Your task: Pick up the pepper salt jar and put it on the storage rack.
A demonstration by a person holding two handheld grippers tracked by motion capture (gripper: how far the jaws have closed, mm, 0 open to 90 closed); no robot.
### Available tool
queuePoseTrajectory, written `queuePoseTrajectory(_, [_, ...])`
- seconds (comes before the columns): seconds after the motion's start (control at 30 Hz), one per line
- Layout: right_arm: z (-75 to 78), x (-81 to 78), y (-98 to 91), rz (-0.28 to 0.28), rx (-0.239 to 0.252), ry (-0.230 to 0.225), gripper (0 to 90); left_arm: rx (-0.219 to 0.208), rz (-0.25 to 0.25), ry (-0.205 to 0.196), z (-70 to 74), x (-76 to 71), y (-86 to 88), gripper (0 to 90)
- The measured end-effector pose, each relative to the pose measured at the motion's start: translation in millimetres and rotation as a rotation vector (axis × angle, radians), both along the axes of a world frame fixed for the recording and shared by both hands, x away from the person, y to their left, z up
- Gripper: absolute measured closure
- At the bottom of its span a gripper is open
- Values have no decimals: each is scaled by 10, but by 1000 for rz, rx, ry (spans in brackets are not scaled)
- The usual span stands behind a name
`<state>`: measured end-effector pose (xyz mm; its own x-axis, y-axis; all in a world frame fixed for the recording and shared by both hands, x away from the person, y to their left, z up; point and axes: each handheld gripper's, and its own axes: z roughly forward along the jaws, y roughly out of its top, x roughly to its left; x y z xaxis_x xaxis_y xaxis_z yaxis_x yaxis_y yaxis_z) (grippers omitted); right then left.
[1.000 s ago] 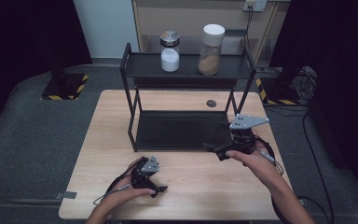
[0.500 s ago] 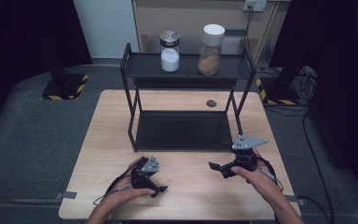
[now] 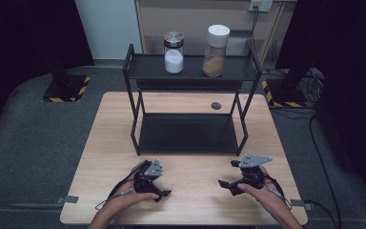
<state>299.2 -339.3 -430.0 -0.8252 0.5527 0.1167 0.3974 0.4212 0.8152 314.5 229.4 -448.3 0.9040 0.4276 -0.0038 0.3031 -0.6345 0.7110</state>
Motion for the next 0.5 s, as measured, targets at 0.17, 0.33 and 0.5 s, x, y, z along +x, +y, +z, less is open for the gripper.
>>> queuePoseTrajectory(0.17, [-99,-27,10,-9,-31,8,42,0,0,0,0,-1,0,0])
queuePoseTrajectory(0.33, [-158,-53,27,-24,-50,7,39,0,1,-1,0,-2,0,0])
queuePoseTrajectory(0.5, [-195,-61,73,-23,-86,0,38,1,1,-1,1,-2,-1,0])
